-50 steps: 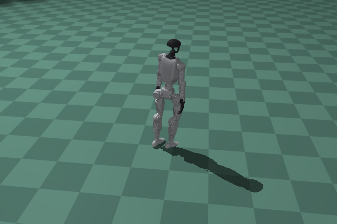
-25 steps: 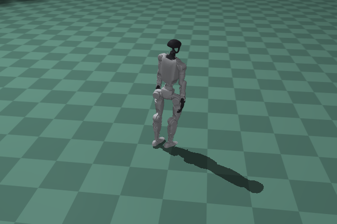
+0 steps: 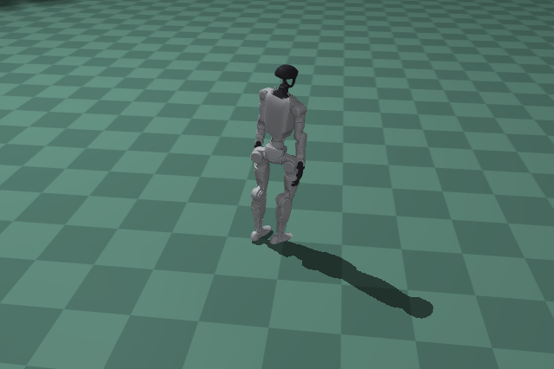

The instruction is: Upper body actions

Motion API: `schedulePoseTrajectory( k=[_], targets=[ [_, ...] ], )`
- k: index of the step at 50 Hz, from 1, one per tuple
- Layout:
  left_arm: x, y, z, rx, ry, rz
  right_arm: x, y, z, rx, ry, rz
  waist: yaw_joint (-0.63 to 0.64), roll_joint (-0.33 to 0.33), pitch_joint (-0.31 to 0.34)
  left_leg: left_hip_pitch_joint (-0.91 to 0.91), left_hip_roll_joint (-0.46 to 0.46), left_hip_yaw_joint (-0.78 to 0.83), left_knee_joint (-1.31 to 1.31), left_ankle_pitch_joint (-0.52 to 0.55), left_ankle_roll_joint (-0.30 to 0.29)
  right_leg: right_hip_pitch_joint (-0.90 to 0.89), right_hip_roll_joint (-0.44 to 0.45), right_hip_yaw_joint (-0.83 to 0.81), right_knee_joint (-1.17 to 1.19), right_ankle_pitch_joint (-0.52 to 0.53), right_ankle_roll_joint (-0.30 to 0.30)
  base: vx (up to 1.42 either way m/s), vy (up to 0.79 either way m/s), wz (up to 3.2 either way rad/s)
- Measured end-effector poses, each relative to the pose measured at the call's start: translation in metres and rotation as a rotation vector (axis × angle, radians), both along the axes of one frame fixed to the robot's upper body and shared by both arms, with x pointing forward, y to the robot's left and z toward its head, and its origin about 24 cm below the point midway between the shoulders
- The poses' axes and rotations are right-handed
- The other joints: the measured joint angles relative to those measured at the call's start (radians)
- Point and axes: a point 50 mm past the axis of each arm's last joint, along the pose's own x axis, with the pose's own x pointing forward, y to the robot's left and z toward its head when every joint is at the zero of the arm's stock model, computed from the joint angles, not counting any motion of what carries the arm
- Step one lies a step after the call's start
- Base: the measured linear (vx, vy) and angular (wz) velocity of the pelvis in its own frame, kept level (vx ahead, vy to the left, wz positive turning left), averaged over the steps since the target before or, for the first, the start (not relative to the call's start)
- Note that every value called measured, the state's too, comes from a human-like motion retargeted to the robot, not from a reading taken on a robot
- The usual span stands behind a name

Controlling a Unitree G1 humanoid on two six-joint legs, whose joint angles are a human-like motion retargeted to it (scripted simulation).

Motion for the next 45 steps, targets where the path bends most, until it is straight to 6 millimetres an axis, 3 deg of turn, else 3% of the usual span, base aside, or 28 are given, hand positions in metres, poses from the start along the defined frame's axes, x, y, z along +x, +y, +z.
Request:
schedulePoseTrajectory(
  k=[20,45],
  targets=[
    [0.016,0.001,-0.001,0.013,-0.048,-0.007,-0.001,0.002,0.0,0.001,0.006,0.03,0.006,-0.002,0.002,0.008,-0.003,-0.004,0.0,0.0,0.003,0.014,0.001,-0.007,-0.003,-0.005,0.003,0.0,0.0,0.0],
    [0.008,-0.001,0.0,-0.022,-0.024,0.001,0.003,0.001,0.0,-0.013,-0.007,0.061,-0.002,0.009,0.025,0.019,0.015,0.008,0.004,-0.008,-0.012,0.016,0.005,0.006,0.007,-0.005,0.0,0.0,-0.01,-0.01]
  ],
)
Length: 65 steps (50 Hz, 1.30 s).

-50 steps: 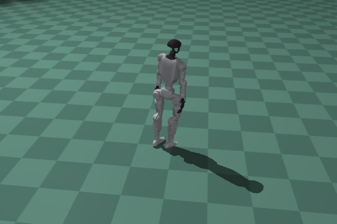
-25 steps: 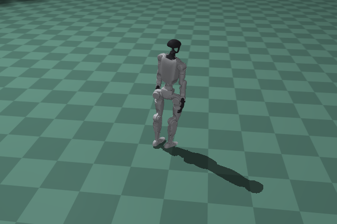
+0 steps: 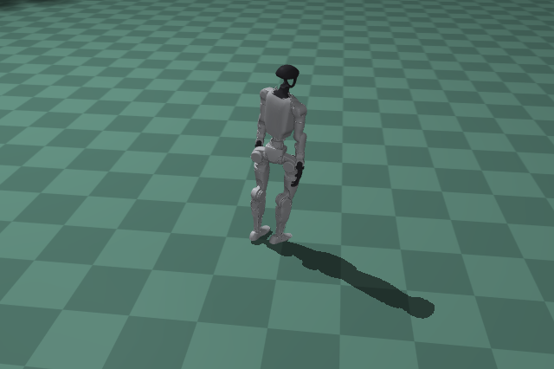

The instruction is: Upper body actions

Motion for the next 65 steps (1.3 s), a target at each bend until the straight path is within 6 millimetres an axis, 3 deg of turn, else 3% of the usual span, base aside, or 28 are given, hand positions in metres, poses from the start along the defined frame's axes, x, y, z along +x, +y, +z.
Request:
schedulePoseTrajectory(
  k=[10,20,22,25,27,39,47,55,65],
  targets=[
    [-0.005,0.008,0.0,0.019,0.02,0.015,0.002,0.003,0.0,0.003,-0.014,0.016,-0.027,0.008,0.012,0.005,0.03,-0.003,-0.009,0.008,-0.029,0.003,0.033,0.01,-0.005,-0.002,-0.026,0.01,-0.15,-0.01],
    [-0.015,0.016,0.0,0.051,0.034,0.047,-0.003,-0.007,0.001,-0.019,-0.003,-0.02,-0.048,-0.018,0.016,-0.024,0.049,0.014,0.074,0.001,-0.075,0.014,0.061,0.027,-0.016,0.0,-0.06,0.03,-0.2,-0.05],
    [-0.014,0.017,0.0,0.066,0.034,0.05,-0.004,-0.012,0.002,-0.035,-0.002,-0.033,-0.045,-0.035,0.014,-0.058,0.036,0.034,0.145,0.005,-0.063,0.012,0.044,0.032,-0.018,0.005,-0.065,0.0,-0.14,-0.08],
    [-0.013,0.017,0.0,0.072,0.034,0.056,-0.005,-0.021,0.003,-0.071,-0.006,-0.047,-0.029,-0.07,0.016,-0.122,-0.009,0.078,0.266,0.011,0.002,0.017,0.007,0.053,-0.016,0.013,-0.072,-0.02,-0.08,-0.21],
    [-0.014,0.016,0.0,0.071,0.035,0.064,-0.006,-0.027,0.004,-0.101,-0.01,-0.047,-0.024,-0.069,0.025,-0.155,-0.025,0.081,0.272,0.017,-0.009,0.02,0.009,0.058,-0.015,0.015,-0.076,-0.01,-0.03,-0.11],
    [-0.015,0.012,0.0,0.055,0.035,0.076,-0.019,-0.039,0.007,-0.167,0.022,-0.089,0.097,-0.068,0.184,-0.419,-0.19,0.071,0.021,-0.014,-0.034,0.144,0.078,0.057,-0.035,0.001,-0.12,-0.02,0.01,-0.13],
    [-0.036,0.002,0.002,-0.001,0.081,0.087,-0.001,-0.027,0.004,-0.108,-0.032,-0.041,0.149,-0.079,0.244,-0.551,-0.225,0.147,-0.021,-0.011,-0.031,0.196,0.078,0.078,-0.033,-0.013,-0.136,0.0,0.02,-0.16],
    [-0.059,0.001,0.006,-0.031,0.148,0.088,0.008,-0.017,0.003,-0.056,-0.054,-0.033,0.151,-0.067,0.204,-0.446,-0.2,0.086,0.006,-0.004,-0.037,0.169,0.075,0.086,-0.009,-0.025,-0.132,0.01,0.0,-0.01],
    [-0.05,0.008,0.004,0.018,0.13,0.096,-0.001,-0.024,0.004,-0.067,-0.037,-0.042,0.065,-0.062,0.063,-0.183,-0.089,-0.013,0.19,0.053,-0.033,0.069,0.022,0.071,0.021,-0.03,-0.092,0.04,0.04,0.14]
  ],
)
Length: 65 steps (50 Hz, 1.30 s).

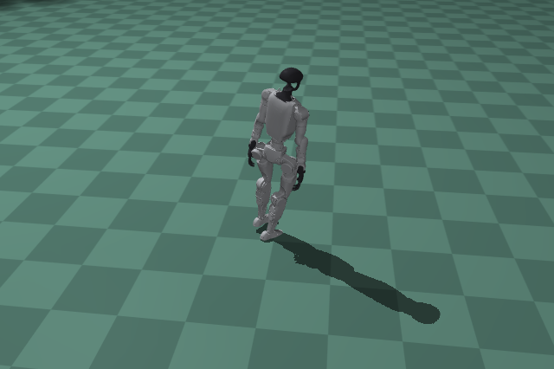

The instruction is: Upper body actions

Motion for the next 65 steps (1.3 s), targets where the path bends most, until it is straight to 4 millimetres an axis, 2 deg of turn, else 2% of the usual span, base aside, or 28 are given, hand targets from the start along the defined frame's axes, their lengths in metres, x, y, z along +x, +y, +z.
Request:
schedulePoseTrajectory(
  k=[3,5,7,8,10,12,16,18,20,22,27,30,34,43,48,50,52,54,57,60,65],
  targets=[
    [0.008,0.003,-0.001,0.028,-0.022,-0.006,-0.009,-0.005,0.001,-0.023,0.023,-0.028,-0.026,0.017,-0.032,0.104,0.037,-0.026,-0.028,0.03,0.012,-0.02,0.008,0.008,-0.002,-0.002,0.006,0.02,0.09,0.17],
    [0.018,0.009,-0.002,0.052,-0.045,-0.016,-0.013,-0.009,0.002,-0.041,0.038,-0.057,-0.053,0.05,-0.044,0.167,0.106,0.012,-0.096,-0.03,-0.038,-0.034,0.033,-0.012,-0.001,-0.009,0.01,0.03,0.1,0.39],
    [0.026,0.011,-0.003,0.065,-0.065,-0.024,-0.017,-0.013,0.003,-0.062,0.053,-0.077,-0.079,0.078,-0.058,0.192,0.124,0.044,-0.18,-0.053,-0.022,-0.041,0.047,-0.024,-0.006,-0.012,0.021,0.06,0.11,0.45],
    [0.03,0.012,-0.003,0.069,-0.072,-0.028,-0.02,-0.015,0.004,-0.072,0.062,-0.084,-0.099,0.093,-0.071,0.196,0.129,0.067,-0.22,-0.034,-0.012,-0.045,0.049,-0.033,-0.013,-0.012,0.028,0.06,0.1,0.74],
    [0.038,0.013,-0.004,0.067,-0.086,-0.031,-0.025,-0.017,0.004,-0.091,0.085,-0.094,-0.164,0.121,-0.1,0.171,0.141,0.059,-0.243,-0.021,-0.032,-0.056,0.042,-0.077,-0.029,-0.011,0.044,0.0,0.13,1.14],
    [0.053,0.016,-0.004,0.083,-0.118,-0.036,-0.025,-0.014,0.004,-0.101,0.08,-0.117,-0.213,0.134,-0.106,0.121,0.112,-0.033,-0.218,-0.012,-0.026,-0.066,0.027,-0.11,-0.039,-0.007,0.059,-0.11,0.22,0.92],
    [0.094,0.032,-0.002,0.155,-0.23,-0.121,-0.025,-0.008,0.002,-0.078,0.044,-0.213,-0.14,0.088,-0.052,0.117,0.082,-0.032,-0.17,-0.031,-0.005,-0.049,0.007,-0.094,-0.036,0.0,0.064,-0.12,0.23,-0.21],
    [0.105,0.038,0.0,0.188,-0.265,-0.154,-0.025,-0.006,0.002,-0.066,0.05,-0.202,-0.088,0.063,-0.04,0.131,0.077,-0.009,-0.164,-0.043,0.002,-0.043,-0.003,-0.08,-0.03,0.002,0.065,-0.05,0.13,-0.59],
    [0.104,0.039,0.0,0.209,-0.269,-0.153,-0.024,-0.003,0.001,-0.061,0.057,-0.14,-0.052,0.048,-0.043,0.139,0.076,0.01,-0.166,-0.051,0.009,-0.045,-0.01,-0.067,-0.025,0.003,0.069,-0.02,0.05,-0.45],
    [0.093,0.037,-0.002,0.204,-0.249,-0.111,-0.016,0.0,0.0,-0.052,0.039,-0.051,-0.046,0.041,-0.049,0.145,0.077,0.02,-0.174,-0.053,0.014,-0.048,-0.013,-0.059,-0.024,0.006,0.075,-0.02,0.04,-0.28],
    [0.054,0.023,-0.003,0.104,-0.147,0.008,0.009,0.014,-0.002,0.013,-0.043,0.107,-0.089,0.038,-0.059,0.158,0.079,0.032,-0.197,-0.052,0.026,-0.051,-0.017,-0.052,-0.029,0.013,0.09,-0.02,0.07,-0.14],
    [0.03,0.018,-0.002,0.066,-0.075,0.025,0.019,0.022,-0.003,0.058,-0.073,0.11,-0.094,0.027,-0.064,0.166,0.076,0.043,-0.201,-0.058,0.033,-0.052,-0.023,-0.038,-0.027,0.014,0.097,-0.02,0.09,-0.18],
    [0.01,0.011,0.0,0.03,-0.036,0.023,0.024,0.025,-0.002,0.086,-0.088,0.062,-0.066,0.012,-0.069,0.177,0.068,0.062,-0.199,-0.071,0.047,-0.054,-0.033,-0.016,-0.021,0.012,0.107,-0.02,0.11,-0.24],
    [-0.006,-0.001,0.001,-0.003,-0.033,0.079,0.017,0.012,-0.001,0.039,-0.063,0.042,-0.011,0.0,-0.072,0.207,0.044,0.091,-0.196,-0.104,0.081,-0.046,-0.055,0.008,-0.006,0.003,0.139,-0.01,0.18,-0.21],
    [-0.002,0.005,0.0,0.015,-0.039,0.078,0.006,0.003,-0.001,0.01,-0.059,0.008,0.016,0.0,-0.067,0.221,0.031,0.084,-0.183,-0.125,0.093,-0.043,-0.079,-0.016,0.049,-0.009,0.166,-0.02,0.22,-0.04],
    [0.003,0.01,0.0,0.033,-0.047,0.085,0.005,0.003,-0.001,0.017,-0.078,-0.024,0.01,0.005,-0.061,0.22,0.035,0.072,-0.175,-0.131,0.094,-0.056,-0.088,-0.048,0.12,-0.007,0.167,-0.04,0.19,-0.12],
    [0.009,0.015,-0.001,0.055,-0.059,0.101,0.007,0.002,0.0,0.025,-0.098,-0.067,0.042,0.011,-0.043,0.228,0.059,0.116,-0.18,-0.136,0.096,-0.121,-0.096,0.018,0.267,0.005,0.161,-0.08,0.17,-0.85],
    [0.014,0.02,-0.001,0.075,-0.065,0.111,0.009,0.002,0.0,0.031,-0.11,-0.109,0.007,0.017,-0.013,0.246,0.072,0.101,-0.183,-0.132,0.101,-0.189,-0.095,0.061,0.377,-0.001,0.163,-0.09,0.12,0.14],
    [0.023,0.025,-0.002,0.105,-0.07,0.131,0.005,-0.001,0.0,0.032,-0.117,-0.161,-0.059,0.006,0.019,0.275,0.071,0.074,-0.186,-0.125,0.111,-0.242,-0.117,0.075,0.352,-0.006,0.186,-0.03,0.05,0.4],
    [0.042,0.03,-0.003,0.146,-0.132,0.133,-0.005,-0.007,0.001,0.008,-0.114,-0.208,-0.097,-0.011,0.046,0.298,0.069,0.064,-0.186,-0.118,0.117,-0.304,-0.175,0.025,0.248,-0.025,0.179,-0.01,0.03,0.21],
    [0.094,0.038,-0.002,0.211,-0.287,0.097,-0.021,-0.011,0.001,-0.024,-0.084,-0.278,-0.161,-0.047,0.115,0.343,0.076,0.026,-0.198,-0.102,0.116,-0.466,-0.252,0.087,0.142,-0.046,0.198,-0.07,0.03,0.4]
  ],
)
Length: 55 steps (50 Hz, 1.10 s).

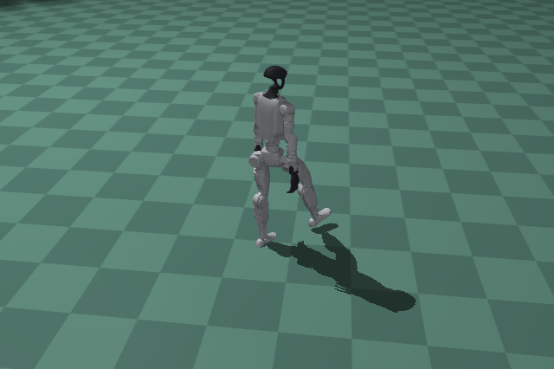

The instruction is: Upper body actions

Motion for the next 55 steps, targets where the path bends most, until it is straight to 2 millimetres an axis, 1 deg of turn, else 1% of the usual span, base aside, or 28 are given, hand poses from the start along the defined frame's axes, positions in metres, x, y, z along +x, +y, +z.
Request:
schedulePoseTrajectory(
  k=[2,5,7,10,13,15,18,20,23,26,28,30,31,32,33,34,35,37,38,40,42,43,45,46,48,50,53,55],
  targets=[
    [0.019,0.0,0.002,0.019,-0.05,-0.013,-0.006,0.002,0.0,0.005,0.014,-0.046,-0.028,-0.005,0.03,0.008,0.01,-0.021,-0.001,0.009,0.001,-0.064,-0.021,0.051,-0.003,-0.006,-0.006,-0.09,0.03,0.57],
    [0.044,-0.003,0.005,0.027,-0.122,-0.036,-0.013,0.007,-0.001,0.019,0.024,-0.125,-0.064,-0.013,0.067,0.013,0.022,-0.049,0.001,0.019,0.006,-0.138,-0.063,0.087,0.004,-0.017,-0.015,-0.07,0.04,0.54],
    [0.054,-0.006,0.007,0.028,-0.156,-0.06,-0.018,0.009,-0.002,0.032,0.03,-0.165,-0.072,-0.016,0.082,0.019,0.027,-0.054,0.002,0.019,0.013,-0.164,-0.077,0.094,-0.002,-0.023,-0.022,-0.01,0.03,0.26],
    [0.06,-0.009,0.008,0.035,-0.177,-0.099,-0.022,0.013,-0.002,0.047,0.042,-0.194,-0.068,-0.023,0.09,0.028,0.029,-0.051,0.003,0.013,0.022,-0.173,-0.086,0.091,-0.016,-0.024,-0.025,0.0,0.0,0.0],
    [0.053,-0.011,0.006,0.031,-0.16,-0.126,-0.02,0.015,-0.003,0.057,0.038,-0.179,-0.06,-0.028,0.089,0.033,0.029,-0.046,0.007,0.005,0.022,-0.133,-0.08,0.075,-0.025,-0.019,-0.024,0.0,0.0,0.0],
    [0.043,-0.013,0.004,0.014,-0.131,-0.131,-0.015,0.015,-0.003,0.064,0.024,-0.156,-0.051,-0.03,0.083,0.033,0.028,-0.04,0.009,-0.001,0.02,-0.085,-0.068,0.056,-0.028,-0.013,-0.023,0.0,0.0,0.0],
    [0.018,-0.015,0.0,-0.028,-0.06,-0.117,-0.005,0.015,-0.003,0.072,-0.005,-0.119,-0.027,-0.029,0.062,0.028,0.024,-0.025,0.011,-0.011,0.018,0.011,-0.04,0.019,-0.028,0.0,-0.022,0.05,-0.06,-0.27],
    [-0.004,-0.017,-0.002,-0.064,0.001,-0.095,0.002,0.015,-0.003,0.072,-0.024,-0.094,-0.003,-0.028,0.047,0.026,0.021,-0.01,0.011,-0.019,0.015,0.085,-0.015,-0.011,-0.025,0.012,-0.024,0.07,-0.06,-0.41],
    [-0.042,-0.019,-0.002,-0.123,0.109,-0.039,0.014,0.013,-0.003,0.066,-0.051,-0.046,0.04,-0.022,0.019,0.018,0.021,0.023,0.007,-0.032,0.009,0.195,0.036,-0.046,-0.013,0.033,-0.033,0.08,-0.07,-0.57],
    [-0.079,-0.022,0.002,-0.175,0.21,0.024,0.03,0.014,-0.002,0.066,-0.085,0.03,0.071,-0.009,-0.012,-0.002,0.025,0.055,0.008,-0.044,0.003,0.302,0.1,-0.075,0.001,0.062,-0.047,0.08,-0.09,-0.55],
    [-0.1,-0.024,0.005,-0.205,0.265,0.057,0.043,0.016,-0.001,0.073,-0.115,0.085,0.082,-0.006,-0.029,-0.018,0.019,0.07,0.01,-0.049,-0.001,0.372,0.143,-0.075,-0.003,0.102,-0.039,0.04,-0.11,-0.37],
    [-0.114,-0.024,0.009,-0.225,0.305,0.079,0.055,0.02,0.0,0.085,-0.148,0.136,0.092,-0.01,-0.05,-0.04,0.002,0.086,0.014,-0.052,-0.002,0.437,0.179,-0.069,-0.025,0.158,-0.018,0.01,-0.09,-0.32],
    [-0.12,-0.024,0.01,-0.227,0.32,0.088,0.058,0.022,0.0,0.092,-0.16,0.159,0.1,-0.005,-0.059,-0.049,0.003,0.093,0.015,-0.054,-0.005,0.465,0.193,-0.099,-0.054,0.077,-0.037,0.04,-0.1,-0.34],
    [-0.125,-0.023,0.011,-0.226,0.332,0.097,0.062,0.024,0.001,0.101,-0.168,0.18,0.11,-0.005,-0.07,-0.058,0.0,0.101,0.016,-0.057,-0.008,0.493,0.199,-0.159,-0.1,0.036,-0.047,0.09,-0.15,-0.35],
    [-0.128,-0.021,0.012,-0.22,0.342,0.105,0.063,0.027,0.001,0.112,-0.171,0.199,0.124,-0.016,-0.084,-0.063,-0.013,0.11,0.018,-0.061,-0.01,0.521,0.189,-0.282,-0.179,0.076,-0.041,0.12,-0.16,-0.44],
    [-0.13,-0.02,0.012,-0.217,0.345,0.112,0.064,0.028,0.001,0.12,-0.169,0.216,0.147,-0.02,-0.094,-0.067,-0.019,0.124,0.016,-0.064,-0.011,0.526,0.194,-0.276,-0.212,0.091,-0.038,0.12,-0.12,-0.57],
    [-0.131,-0.019,0.012,-0.215,0.346,0.118,0.065,0.029,0.001,0.127,-0.164,0.231,0.176,-0.022,-0.102,-0.069,-0.021,0.14,0.012,-0.066,-0.013,0.521,0.208,-0.205,-0.221,0.095,-0.037,0.05,-0.09,-0.75],
    [-0.118,-0.024,0.009,-0.217,0.321,0.132,0.069,0.027,0.002,0.126,-0.169,0.245,0.235,-0.003,-0.113,-0.099,-0.003,0.164,0.008,-0.066,-0.023,0.455,0.183,-0.125,-0.17,0.094,-0.022,-0.04,-0.08,-0.35],
    [-0.109,-0.029,0.006,-0.217,0.296,0.146,0.073,0.026,0.003,0.118,-0.181,0.251,0.229,0.004,-0.107,-0.109,0.0,0.147,0.009,-0.061,-0.029,0.431,0.172,-0.12,-0.148,0.092,-0.031,-0.08,-0.01,0.34],
    [-0.093,-0.04,0.002,-0.225,0.228,0.188,0.082,0.024,0.005,0.102,-0.207,0.279,0.214,0.017,-0.077,-0.105,0.006,0.138,0.003,-0.051,-0.029,0.425,0.188,-0.121,-0.129,0.08,-0.057,-0.09,0.04,0.4],
    [-0.075,-0.049,-0.001,-0.24,0.151,0.204,0.091,0.026,0.007,0.097,-0.227,0.316,0.159,0.032,-0.046,-0.096,0.012,0.116,-0.002,-0.04,-0.029,0.439,0.203,-0.149,-0.124,0.072,-0.072,-0.05,-0.01,0.48],
    [-0.068,-0.051,-0.002,-0.247,0.123,0.194,0.093,0.028,0.007,0.099,-0.229,0.332,0.129,0.037,-0.041,-0.097,0.014,0.104,-0.004,-0.036,-0.031,0.443,0.207,-0.156,-0.122,0.068,-0.077,0.02,-0.08,0.6],
    [-0.056,-0.051,-0.003,-0.244,0.097,0.136,0.089,0.03,0.006,0.104,-0.213,0.345,0.076,0.047,-0.048,-0.099,0.017,0.08,-0.006,-0.029,-0.037,0.442,0.205,-0.171,-0.116,0.065,-0.081,0.1,-0.12,0.57],
    [-0.051,-0.049,-0.003,-0.222,0.1,0.091,0.083,0.029,0.004,0.103,-0.195,0.336,0.071,0.052,-0.057,-0.102,0.019,0.076,-0.007,-0.028,-0.04,0.439,0.203,-0.17,-0.114,0.066,-0.079,0.15,-0.13,0.33],
    [-0.04,-0.043,-0.004,-0.159,0.105,0.005,0.072,0.026,0.002,0.095,-0.158,0.309,0.082,0.059,-0.07,-0.108,0.022,0.078,-0.008,-0.027,-0.045,0.434,0.204,-0.164,-0.117,0.069,-0.08,0.1,-0.13,0.01],
    [-0.024,-0.038,-0.004,-0.097,0.087,-0.056,0.063,0.023,0.001,0.083,-0.126,0.283,0.102,0.058,-0.067,-0.108,0.024,0.084,-0.012,-0.026,-0.048,0.433,0.209,-0.157,-0.128,0.077,-0.086,-0.02,-0.08,-0.13],
    [-0.002,-0.039,-0.003,-0.077,0.018,-0.079,0.055,0.02,0.0,0.061,-0.085,0.268,0.116,0.059,-0.057,-0.108,0.033,0.097,-0.015,-0.025,-0.059,0.433,0.216,-0.155,-0.146,0.091,-0.095,-0.01,-0.12,-0.19],
    [0.008,-0.042,-0.003,-0.093,-0.024,-0.068,0.048,0.017,0.0,0.045,-0.057,0.269,0.114,0.065,-0.058,-0.111,0.043,0.106,-0.017,-0.025,-0.067,0.429,0.22,-0.146,-0.151,0.096,-0.098,0.05,-0.15,-0.19]
  ],
)
